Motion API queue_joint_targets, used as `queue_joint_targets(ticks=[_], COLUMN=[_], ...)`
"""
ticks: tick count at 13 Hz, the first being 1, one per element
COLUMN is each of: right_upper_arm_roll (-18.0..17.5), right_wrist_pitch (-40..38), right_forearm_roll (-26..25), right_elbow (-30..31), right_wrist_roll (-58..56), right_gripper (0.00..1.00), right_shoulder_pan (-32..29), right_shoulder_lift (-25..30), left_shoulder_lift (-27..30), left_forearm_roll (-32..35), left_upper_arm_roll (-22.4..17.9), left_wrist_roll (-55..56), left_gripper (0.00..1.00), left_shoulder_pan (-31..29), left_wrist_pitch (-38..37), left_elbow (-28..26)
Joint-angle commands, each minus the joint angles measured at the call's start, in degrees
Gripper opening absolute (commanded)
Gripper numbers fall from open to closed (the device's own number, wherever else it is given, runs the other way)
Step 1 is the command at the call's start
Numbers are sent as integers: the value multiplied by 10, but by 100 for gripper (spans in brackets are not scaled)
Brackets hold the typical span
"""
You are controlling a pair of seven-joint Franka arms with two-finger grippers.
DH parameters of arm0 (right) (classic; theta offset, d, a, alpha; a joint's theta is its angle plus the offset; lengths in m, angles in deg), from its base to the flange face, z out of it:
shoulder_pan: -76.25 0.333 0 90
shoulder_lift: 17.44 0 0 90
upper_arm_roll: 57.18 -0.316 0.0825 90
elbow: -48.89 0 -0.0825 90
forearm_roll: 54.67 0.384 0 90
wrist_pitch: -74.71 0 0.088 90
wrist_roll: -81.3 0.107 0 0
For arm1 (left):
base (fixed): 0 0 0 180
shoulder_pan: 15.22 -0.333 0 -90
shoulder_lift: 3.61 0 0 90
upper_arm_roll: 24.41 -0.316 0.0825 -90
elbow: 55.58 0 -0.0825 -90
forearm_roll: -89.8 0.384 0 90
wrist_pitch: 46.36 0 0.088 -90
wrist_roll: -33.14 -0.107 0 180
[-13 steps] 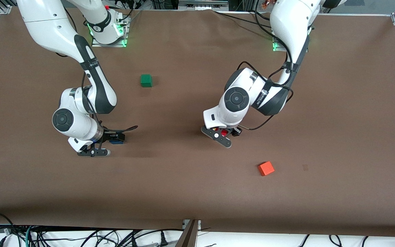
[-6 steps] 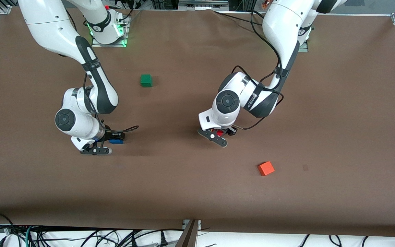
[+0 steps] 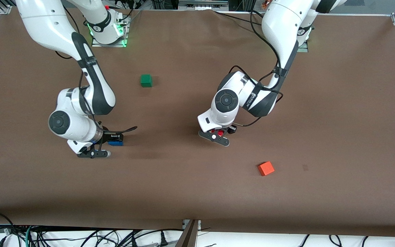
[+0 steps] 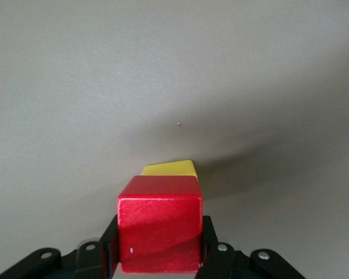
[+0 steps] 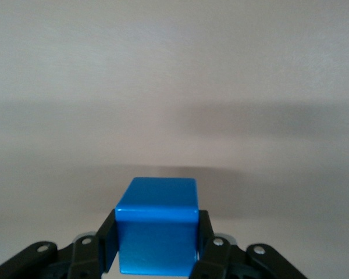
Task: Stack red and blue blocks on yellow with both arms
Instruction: 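Carry the red cube over the yellow cube with the left gripper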
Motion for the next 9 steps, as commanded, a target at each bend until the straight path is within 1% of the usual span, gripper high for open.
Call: queue_joint_targets(ticks=[1, 5, 7, 8, 9], right_upper_arm_roll=[-6, -7, -6, -6, -6], right_wrist_pitch=[-83, -76, -75, -70, -55], right_forearm_roll=[7, 7, 8, 7, 8], right_elbow=[-81, -119, -169, -184, -206], right_wrist_roll=[64, 198, 241, 260, 268], right_gripper=[42, 43, 44, 44, 44], right_shoulder_pan=[13, 84, 104, 113, 117], right_shoulder_lift=[2, -9, -36, -42, -53], left_shoulder_lift=[4, 4, 4, 4, 4], left_forearm_roll=[16, 17, 17, 17, 17], left_upper_arm_roll=[-8, -9, -9, -9, -10], left_wrist_roll=[26, 26, 33, 35, 35], left_gripper=[0, 0, 0, 0, 0], left_shoulder_pan=[14, 16, 16, 16, 16], left_wrist_pitch=[2, 7, 10, 10, 10], left_elbow=[-3, -7, -10, -10, -12])
